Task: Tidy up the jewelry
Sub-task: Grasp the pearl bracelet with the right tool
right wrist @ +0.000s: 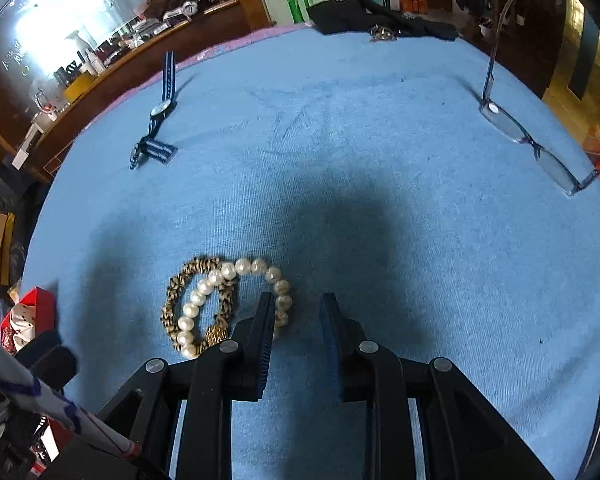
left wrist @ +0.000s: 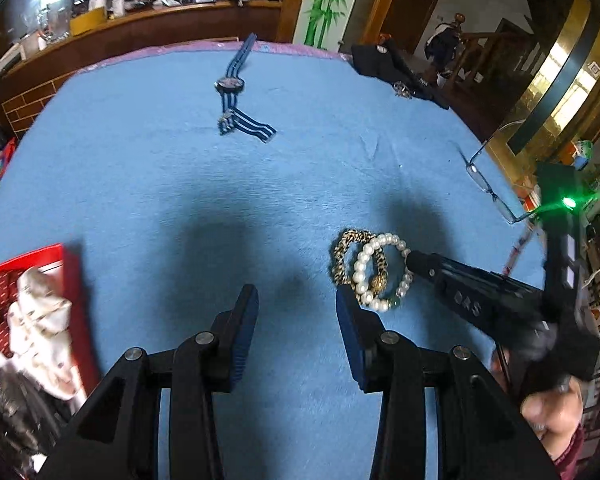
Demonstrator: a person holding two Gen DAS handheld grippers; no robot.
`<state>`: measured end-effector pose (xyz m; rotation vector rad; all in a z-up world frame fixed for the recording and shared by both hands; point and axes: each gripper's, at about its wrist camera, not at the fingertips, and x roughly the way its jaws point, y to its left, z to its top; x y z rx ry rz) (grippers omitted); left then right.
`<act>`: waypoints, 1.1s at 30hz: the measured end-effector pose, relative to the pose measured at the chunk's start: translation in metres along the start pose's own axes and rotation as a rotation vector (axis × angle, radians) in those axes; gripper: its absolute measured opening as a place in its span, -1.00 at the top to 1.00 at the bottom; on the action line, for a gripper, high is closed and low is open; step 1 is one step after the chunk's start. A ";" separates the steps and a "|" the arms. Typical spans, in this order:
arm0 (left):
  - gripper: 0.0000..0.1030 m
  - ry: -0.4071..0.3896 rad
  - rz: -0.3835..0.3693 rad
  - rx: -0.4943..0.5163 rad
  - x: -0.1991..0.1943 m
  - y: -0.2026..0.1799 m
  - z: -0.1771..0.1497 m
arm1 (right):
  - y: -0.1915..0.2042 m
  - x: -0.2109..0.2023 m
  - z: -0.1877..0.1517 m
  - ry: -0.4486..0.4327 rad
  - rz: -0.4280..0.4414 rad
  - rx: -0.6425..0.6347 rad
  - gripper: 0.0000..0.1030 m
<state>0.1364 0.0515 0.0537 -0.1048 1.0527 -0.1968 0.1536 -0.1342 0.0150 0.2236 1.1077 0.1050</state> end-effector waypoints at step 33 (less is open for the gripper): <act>0.96 0.057 0.089 0.035 0.052 -0.014 0.002 | 0.010 0.003 -0.001 -0.032 0.071 -0.100 0.45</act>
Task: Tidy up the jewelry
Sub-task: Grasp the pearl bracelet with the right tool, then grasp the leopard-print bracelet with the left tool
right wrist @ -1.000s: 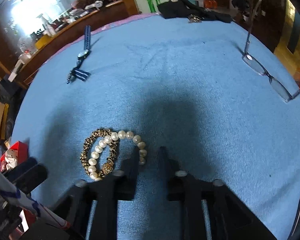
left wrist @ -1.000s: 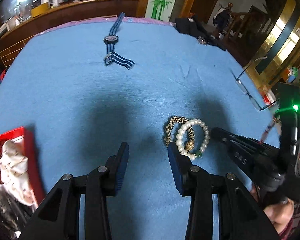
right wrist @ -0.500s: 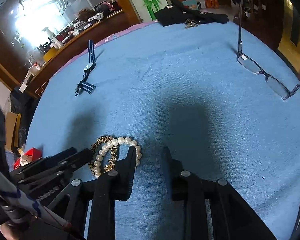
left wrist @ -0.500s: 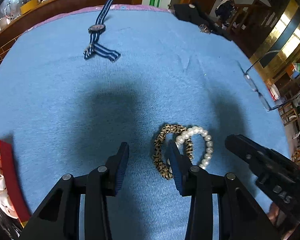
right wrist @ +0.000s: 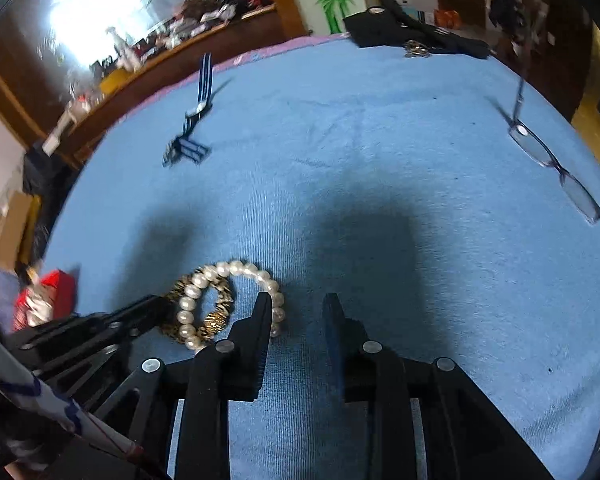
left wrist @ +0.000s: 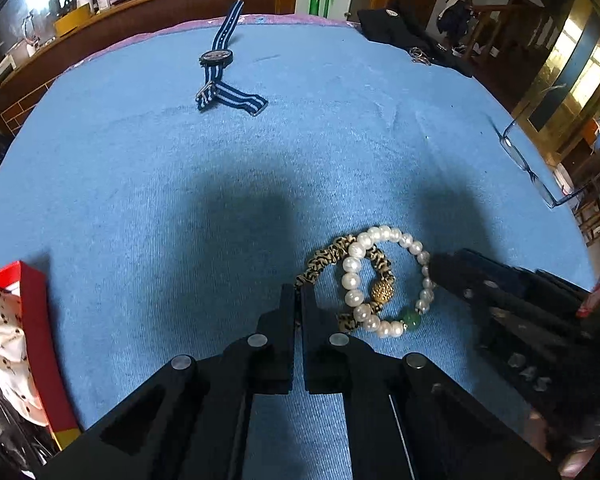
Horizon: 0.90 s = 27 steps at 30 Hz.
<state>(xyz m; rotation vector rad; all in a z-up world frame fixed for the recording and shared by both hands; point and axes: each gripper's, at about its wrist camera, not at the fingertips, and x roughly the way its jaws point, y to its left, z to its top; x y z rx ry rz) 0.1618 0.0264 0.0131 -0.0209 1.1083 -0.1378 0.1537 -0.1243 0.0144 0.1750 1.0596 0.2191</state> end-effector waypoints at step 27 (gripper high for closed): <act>0.98 -0.254 -0.067 0.021 -0.146 0.000 -0.036 | 0.013 -0.114 -0.014 -0.240 0.174 0.009 0.82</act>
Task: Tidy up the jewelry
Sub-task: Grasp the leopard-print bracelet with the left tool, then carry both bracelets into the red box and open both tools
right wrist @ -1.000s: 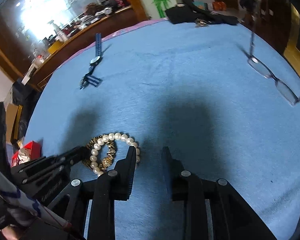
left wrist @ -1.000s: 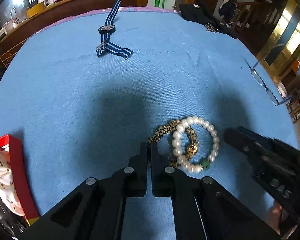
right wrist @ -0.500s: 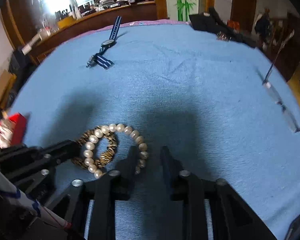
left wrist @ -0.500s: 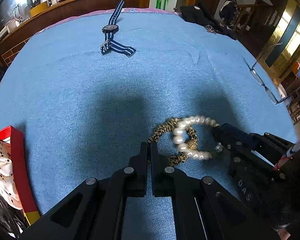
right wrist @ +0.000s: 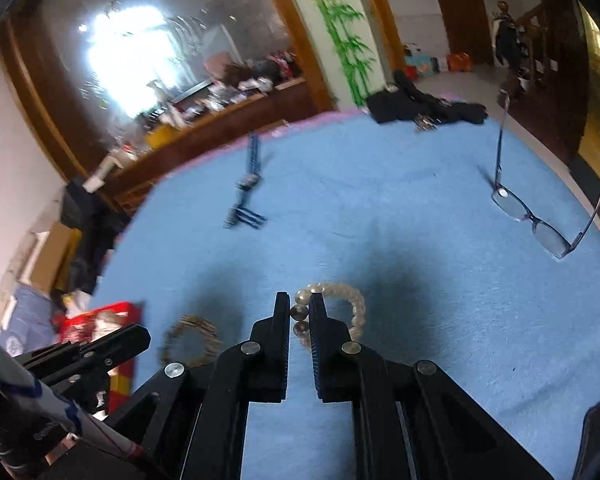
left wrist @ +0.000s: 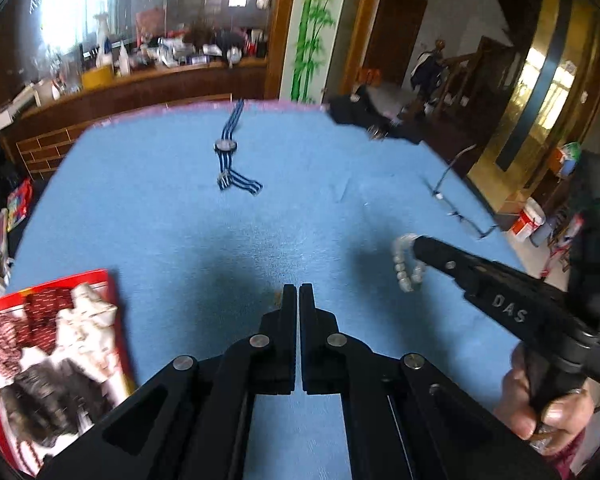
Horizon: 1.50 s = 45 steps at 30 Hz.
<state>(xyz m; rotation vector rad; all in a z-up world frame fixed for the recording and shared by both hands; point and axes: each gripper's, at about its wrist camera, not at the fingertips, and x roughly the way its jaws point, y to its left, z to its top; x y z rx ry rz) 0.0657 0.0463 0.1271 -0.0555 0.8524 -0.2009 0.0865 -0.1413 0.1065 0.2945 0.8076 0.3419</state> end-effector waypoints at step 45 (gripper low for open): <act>0.93 0.190 0.026 -0.106 0.057 0.059 -0.027 | 0.044 -0.047 -0.055 0.042 0.140 -0.031 0.81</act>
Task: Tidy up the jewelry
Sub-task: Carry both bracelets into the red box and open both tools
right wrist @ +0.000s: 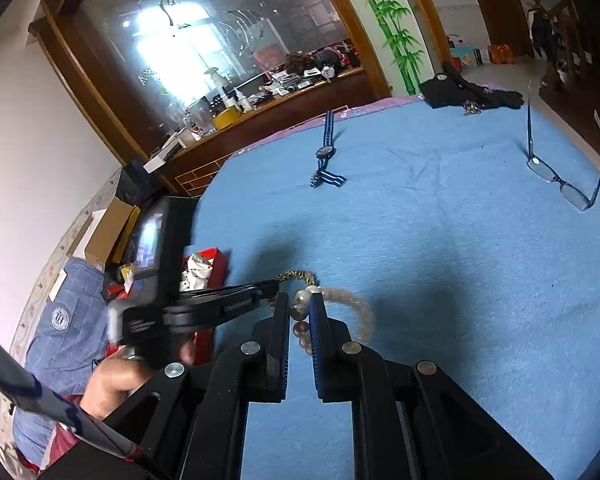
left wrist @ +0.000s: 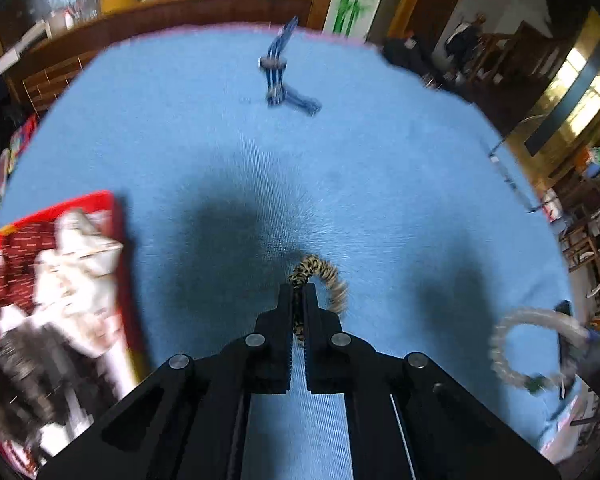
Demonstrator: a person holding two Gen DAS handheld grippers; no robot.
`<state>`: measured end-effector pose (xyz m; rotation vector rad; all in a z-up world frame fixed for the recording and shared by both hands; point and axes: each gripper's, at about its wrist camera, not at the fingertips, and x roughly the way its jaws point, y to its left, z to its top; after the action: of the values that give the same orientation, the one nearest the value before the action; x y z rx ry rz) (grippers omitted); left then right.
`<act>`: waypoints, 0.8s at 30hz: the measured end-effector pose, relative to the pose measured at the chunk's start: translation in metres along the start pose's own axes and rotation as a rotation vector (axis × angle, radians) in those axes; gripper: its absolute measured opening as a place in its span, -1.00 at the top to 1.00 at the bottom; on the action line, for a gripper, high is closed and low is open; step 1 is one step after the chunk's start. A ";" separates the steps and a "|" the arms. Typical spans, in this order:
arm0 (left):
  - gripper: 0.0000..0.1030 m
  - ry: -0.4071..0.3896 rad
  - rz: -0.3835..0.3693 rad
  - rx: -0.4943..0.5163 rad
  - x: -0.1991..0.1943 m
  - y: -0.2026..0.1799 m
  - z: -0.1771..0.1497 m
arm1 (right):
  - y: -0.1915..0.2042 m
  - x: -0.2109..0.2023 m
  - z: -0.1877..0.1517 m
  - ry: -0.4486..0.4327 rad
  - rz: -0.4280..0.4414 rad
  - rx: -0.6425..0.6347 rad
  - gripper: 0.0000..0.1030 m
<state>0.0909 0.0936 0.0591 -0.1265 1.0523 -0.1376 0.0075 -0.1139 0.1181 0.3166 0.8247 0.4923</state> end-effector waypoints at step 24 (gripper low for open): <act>0.93 -0.162 0.077 -0.102 -0.152 0.133 -0.135 | 0.176 0.088 -0.064 0.252 0.275 -0.265 0.80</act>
<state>-0.0935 0.2459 0.1001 -0.1857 0.9013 -0.0038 -0.0422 0.0863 0.1023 0.1235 0.9519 0.9039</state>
